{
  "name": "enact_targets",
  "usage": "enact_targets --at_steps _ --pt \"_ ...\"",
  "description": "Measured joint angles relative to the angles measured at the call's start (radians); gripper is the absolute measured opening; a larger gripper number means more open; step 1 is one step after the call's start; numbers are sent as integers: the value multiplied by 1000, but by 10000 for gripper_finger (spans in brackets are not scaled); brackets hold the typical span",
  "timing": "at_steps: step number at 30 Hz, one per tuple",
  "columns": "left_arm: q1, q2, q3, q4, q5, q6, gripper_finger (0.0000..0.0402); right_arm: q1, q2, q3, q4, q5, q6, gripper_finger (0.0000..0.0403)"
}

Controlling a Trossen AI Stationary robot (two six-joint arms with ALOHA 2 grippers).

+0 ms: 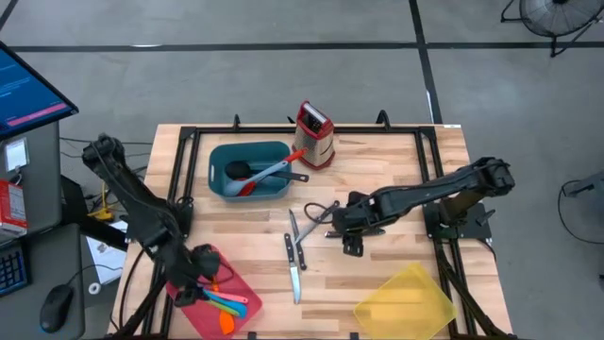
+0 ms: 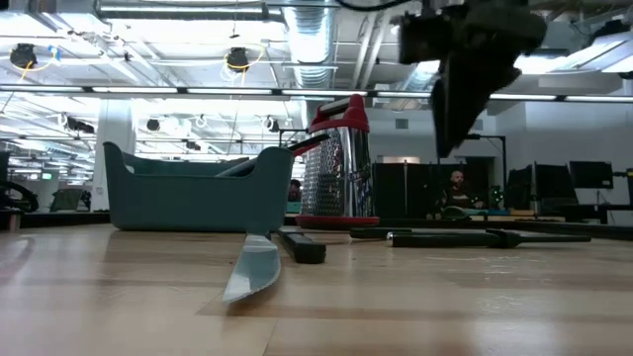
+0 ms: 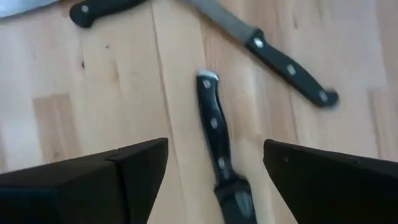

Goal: Pick & Place Kitchen Items
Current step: Put the black table knife into the yellow bin

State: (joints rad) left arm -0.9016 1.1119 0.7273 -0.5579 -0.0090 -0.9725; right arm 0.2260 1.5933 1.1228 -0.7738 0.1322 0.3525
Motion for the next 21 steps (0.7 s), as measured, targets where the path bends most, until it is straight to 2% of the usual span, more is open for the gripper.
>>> enact_targets --at_steps 7,12,18,21 --pt "0 -215 0 37 -238 -55 269 0 169 -1 16 -3 -80 272" --pt "0 -318 0 48 -389 -54 269 0 266 3 30 -3 -90 272" --pt "0 -355 0 49 -452 -45 269 2 328 13 13 0 -52 263" --pt "0 -350 0 50 -457 -44 269 3 329 11 20 -3 -41 215"
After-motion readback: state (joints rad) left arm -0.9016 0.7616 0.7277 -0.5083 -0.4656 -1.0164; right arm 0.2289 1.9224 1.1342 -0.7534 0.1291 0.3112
